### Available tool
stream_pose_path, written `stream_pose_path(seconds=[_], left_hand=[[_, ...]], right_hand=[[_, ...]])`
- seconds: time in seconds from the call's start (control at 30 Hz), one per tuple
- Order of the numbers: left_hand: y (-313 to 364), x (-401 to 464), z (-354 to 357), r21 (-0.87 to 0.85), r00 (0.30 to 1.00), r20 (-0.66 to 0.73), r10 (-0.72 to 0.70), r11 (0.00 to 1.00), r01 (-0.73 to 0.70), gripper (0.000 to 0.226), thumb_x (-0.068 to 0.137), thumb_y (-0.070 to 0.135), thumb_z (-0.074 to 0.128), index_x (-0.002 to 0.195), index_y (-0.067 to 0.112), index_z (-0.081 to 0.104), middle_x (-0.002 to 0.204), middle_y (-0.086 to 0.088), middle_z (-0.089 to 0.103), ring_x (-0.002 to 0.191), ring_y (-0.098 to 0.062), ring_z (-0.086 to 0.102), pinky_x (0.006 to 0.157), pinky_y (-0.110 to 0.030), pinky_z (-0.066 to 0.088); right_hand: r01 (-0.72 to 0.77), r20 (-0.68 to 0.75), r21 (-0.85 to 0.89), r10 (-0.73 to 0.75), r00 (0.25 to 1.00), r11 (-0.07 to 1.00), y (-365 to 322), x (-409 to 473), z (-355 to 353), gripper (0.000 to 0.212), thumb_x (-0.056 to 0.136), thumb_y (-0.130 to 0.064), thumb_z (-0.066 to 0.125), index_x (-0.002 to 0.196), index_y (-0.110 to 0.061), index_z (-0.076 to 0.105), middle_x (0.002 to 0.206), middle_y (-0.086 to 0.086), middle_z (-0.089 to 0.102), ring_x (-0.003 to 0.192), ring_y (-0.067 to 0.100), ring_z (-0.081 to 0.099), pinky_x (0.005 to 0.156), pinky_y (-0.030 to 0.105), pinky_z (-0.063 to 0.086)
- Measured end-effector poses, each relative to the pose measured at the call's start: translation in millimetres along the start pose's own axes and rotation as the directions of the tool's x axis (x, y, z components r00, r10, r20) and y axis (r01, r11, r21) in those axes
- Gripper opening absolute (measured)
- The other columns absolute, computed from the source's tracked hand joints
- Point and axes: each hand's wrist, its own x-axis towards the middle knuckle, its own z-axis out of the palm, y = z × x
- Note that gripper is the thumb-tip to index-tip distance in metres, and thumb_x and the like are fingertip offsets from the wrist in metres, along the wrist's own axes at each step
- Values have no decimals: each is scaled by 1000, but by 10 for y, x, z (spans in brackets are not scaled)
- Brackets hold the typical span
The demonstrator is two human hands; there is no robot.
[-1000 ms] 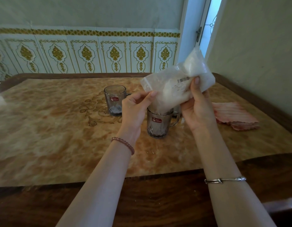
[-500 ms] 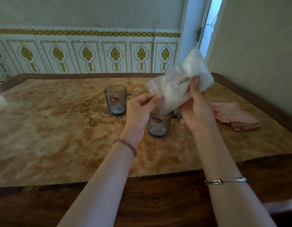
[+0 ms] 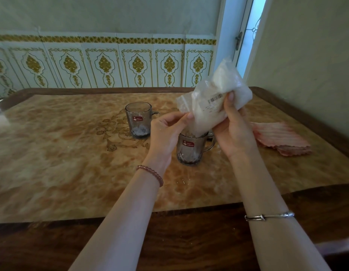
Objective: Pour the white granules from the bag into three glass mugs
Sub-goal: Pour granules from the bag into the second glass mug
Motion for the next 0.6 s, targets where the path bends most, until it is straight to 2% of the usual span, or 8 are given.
stream_pose_path(seconds=[0.13,0.23,0.4,0.5,0.6], left_hand=[[51,35,-44,-59,1000,-27,13,998,-14,17,78,16,75,91,4,74,90,-6,73,88,-9,67,69,-10,49],[56,28,-32,-67,1000,-24,8,998,-9,20,79,15,75,94,2,74,91,-6,73,87,-7,67,66,-7,48],[17,0,-12,-23,1000,5,5,1000,-4,16,78,19,76,87,7,75,88,-4,74,83,-8,67,70,-14,50],[40,25,-44,-50,1000,-27,2,999,-3,20,78,19,76,93,6,75,94,-6,74,91,-10,66,70,-10,50],[34,22,-38,-55,999,-34,-7,998,6,24,78,19,76,96,4,75,97,-8,74,92,-8,66,68,-7,48]], right_hand=[[29,2,27,-29,1000,999,-74,4,-35,67,84,-26,60,144,-4,39,142,20,48,134,34,46,107,54,42],[21,-2,37,-21,1000,999,-69,-6,-30,71,83,-27,61,146,-3,36,147,21,44,134,34,46,106,55,43],[-5,-8,4,5,1000,1000,-35,1,-24,70,86,-24,61,147,-5,34,146,21,44,135,36,44,109,60,37],[7,8,32,-7,1000,999,-70,0,-52,71,85,-23,61,147,-4,34,139,18,49,134,34,45,107,55,41],[11,30,39,-12,999,999,-89,-6,-42,73,86,-23,60,149,-4,30,148,23,40,137,36,41,108,58,38]])
